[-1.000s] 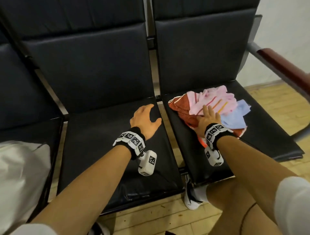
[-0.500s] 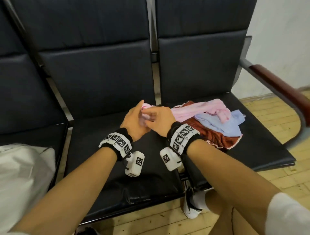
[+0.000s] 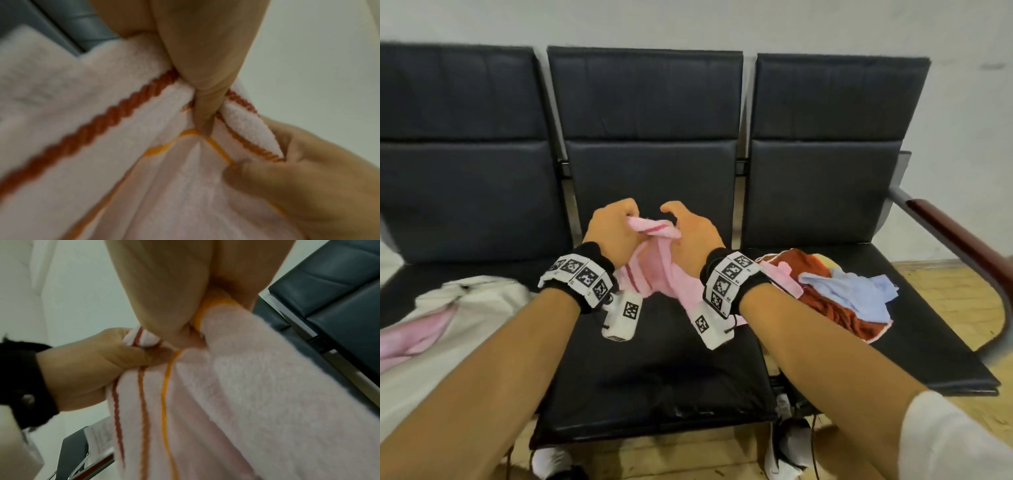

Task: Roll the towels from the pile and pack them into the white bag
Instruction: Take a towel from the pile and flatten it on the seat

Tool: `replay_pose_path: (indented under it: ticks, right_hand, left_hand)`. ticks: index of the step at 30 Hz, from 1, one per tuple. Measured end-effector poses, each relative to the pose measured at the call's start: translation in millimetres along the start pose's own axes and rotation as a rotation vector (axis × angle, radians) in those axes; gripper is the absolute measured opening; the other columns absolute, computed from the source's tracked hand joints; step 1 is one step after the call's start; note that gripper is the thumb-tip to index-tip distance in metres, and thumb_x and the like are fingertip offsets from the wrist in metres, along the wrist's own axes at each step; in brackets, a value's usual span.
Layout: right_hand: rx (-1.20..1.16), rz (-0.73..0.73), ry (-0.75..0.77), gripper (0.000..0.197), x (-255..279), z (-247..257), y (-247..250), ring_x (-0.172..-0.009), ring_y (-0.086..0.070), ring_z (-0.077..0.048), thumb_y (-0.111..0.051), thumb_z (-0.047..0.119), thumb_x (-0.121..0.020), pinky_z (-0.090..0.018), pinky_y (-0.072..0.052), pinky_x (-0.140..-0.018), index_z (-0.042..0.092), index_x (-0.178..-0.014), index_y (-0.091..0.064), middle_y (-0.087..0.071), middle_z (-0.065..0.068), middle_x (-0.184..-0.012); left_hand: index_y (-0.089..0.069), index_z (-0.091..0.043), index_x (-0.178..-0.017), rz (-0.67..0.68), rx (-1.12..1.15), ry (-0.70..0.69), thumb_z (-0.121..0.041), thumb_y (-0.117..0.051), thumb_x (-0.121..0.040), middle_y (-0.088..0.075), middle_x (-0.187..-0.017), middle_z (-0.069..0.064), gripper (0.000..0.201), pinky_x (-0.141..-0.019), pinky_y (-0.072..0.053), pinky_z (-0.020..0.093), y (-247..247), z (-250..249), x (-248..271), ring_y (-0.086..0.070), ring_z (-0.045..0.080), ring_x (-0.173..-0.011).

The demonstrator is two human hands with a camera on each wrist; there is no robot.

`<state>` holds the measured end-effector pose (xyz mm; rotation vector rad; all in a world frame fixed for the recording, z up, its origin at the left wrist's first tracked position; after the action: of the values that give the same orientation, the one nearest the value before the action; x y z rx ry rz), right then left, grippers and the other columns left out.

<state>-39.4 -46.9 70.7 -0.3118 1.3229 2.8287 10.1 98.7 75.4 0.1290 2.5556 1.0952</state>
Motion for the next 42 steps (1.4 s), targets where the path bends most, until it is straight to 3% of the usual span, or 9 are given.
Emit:
replay_pose_path:
  ticks: [4, 8, 12, 17, 21, 26, 36, 39, 42]
  right_hand:
    - [0.224, 0.126, 0.060, 0.023, -10, 17, -14, -0.076, -0.058, -0.022, -0.051, 0.006, -0.086, -0.028, -0.038, -0.059, 0.025, -0.077, -0.057, -0.055, 0.006, -0.078]
    - [0.160, 0.080, 0.139, 0.005, -5, 27, -11, -0.076, -0.054, -0.019, -0.065, 0.014, -0.081, -0.030, -0.042, -0.065, 0.013, -0.081, -0.060, -0.055, -0.001, -0.088]
    - [0.248, 0.040, 0.102, 0.039, -6, 29, 1, -0.062, -0.052, -0.018, -0.058, 0.034, -0.094, -0.033, -0.039, -0.059, 0.019, -0.060, -0.046, -0.052, 0.003, -0.063]
    - [0.056, -0.139, 0.032, 0.035, 1, 14, 32, -0.063, -0.054, -0.018, -0.065, 0.047, -0.088, -0.030, -0.041, -0.053, 0.026, -0.072, -0.042, -0.056, 0.004, -0.069]
    - [0.250, -0.022, 0.003, 0.009, -1, 8, 45, -0.074, -0.060, -0.022, -0.053, 0.031, -0.087, -0.033, -0.047, -0.063, 0.029, -0.079, -0.053, -0.062, 0.006, -0.077]
    - [0.391, 0.038, -0.109, 0.022, -15, -11, 63, -0.079, -0.060, -0.026, -0.043, 0.014, -0.089, -0.031, -0.041, -0.064, 0.027, -0.073, -0.051, -0.061, 0.001, -0.082]
    - [0.336, -0.132, -0.403, 0.032, -47, -32, 106, -0.080, -0.061, -0.032, -0.041, 0.032, -0.094, -0.036, -0.052, -0.075, 0.013, -0.107, -0.063, -0.061, -0.010, -0.100]
    - [0.038, -0.106, -0.455, 0.035, -57, -42, 100, -0.096, -0.068, -0.033, -0.052, 0.031, -0.094, -0.038, -0.057, -0.084, 0.007, -0.117, -0.063, -0.067, -0.015, -0.113]
    - [0.082, -0.136, -0.375, 0.040, -68, -37, 98, -0.113, -0.060, -0.030, -0.056, 0.039, -0.092, -0.032, -0.046, -0.095, 0.008, -0.115, -0.066, -0.066, -0.011, -0.119]
  left_hand:
    - [-0.050, -0.014, -0.068, -0.028, -0.071, -0.025, -0.016, -0.072, -0.076, -0.059, -0.068, 0.006, 0.024, -0.061, -0.046, 0.045, 30, 10, 8, -0.057, 0.031, -0.068]
    - [-0.053, -0.018, -0.071, -0.137, -0.017, 0.002, -0.009, -0.069, -0.078, -0.062, -0.072, 0.000, 0.020, -0.063, -0.050, 0.042, 57, 19, 16, -0.059, 0.024, -0.070]
    - [-0.055, -0.023, -0.076, -0.147, -0.101, 0.046, -0.017, -0.067, -0.082, -0.063, -0.075, -0.003, 0.015, -0.063, -0.049, 0.037, 79, 27, 20, -0.059, 0.022, -0.070]
    - [-0.056, -0.025, -0.089, -0.115, -0.183, 0.107, -0.019, -0.064, -0.083, -0.062, -0.080, -0.011, 0.012, -0.070, -0.050, 0.036, 94, 45, 22, -0.060, 0.021, -0.075]
    - [-0.058, -0.026, -0.091, -0.086, -0.199, 0.153, -0.025, -0.060, -0.090, -0.065, -0.080, -0.005, 0.003, -0.071, -0.053, 0.038, 101, 61, 23, -0.062, 0.023, -0.075]
    - [-0.057, -0.025, -0.084, -0.141, -0.188, 0.184, -0.023, -0.056, -0.090, -0.062, -0.078, 0.000, 0.007, -0.065, -0.048, 0.037, 115, 60, 16, -0.057, 0.023, -0.071]
    - [-0.058, -0.017, -0.084, -0.132, -0.140, 0.261, -0.035, -0.046, -0.098, -0.059, -0.083, 0.006, 0.026, -0.070, -0.042, 0.037, 118, 42, -30, -0.054, 0.029, -0.074]
    - [-0.060, -0.013, -0.084, -0.082, -0.018, 0.275, -0.029, -0.053, -0.094, -0.065, -0.086, 0.013, 0.020, -0.076, -0.052, 0.043, 100, 43, -38, -0.062, 0.037, -0.082]
    - [-0.061, -0.016, -0.084, -0.190, 0.319, 0.292, -0.036, -0.055, -0.085, -0.067, -0.090, 0.018, 0.020, -0.076, -0.058, 0.056, 96, 58, -53, -0.068, 0.041, -0.084]
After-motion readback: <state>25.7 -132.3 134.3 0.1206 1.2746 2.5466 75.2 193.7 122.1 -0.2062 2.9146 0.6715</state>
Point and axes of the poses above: each hand's wrist, its own x-axis away from the middle knuckle, its own y-axis out of the back of the hand, z = x × y, the point moved 7 cm from there along -x, towards the middle knuckle
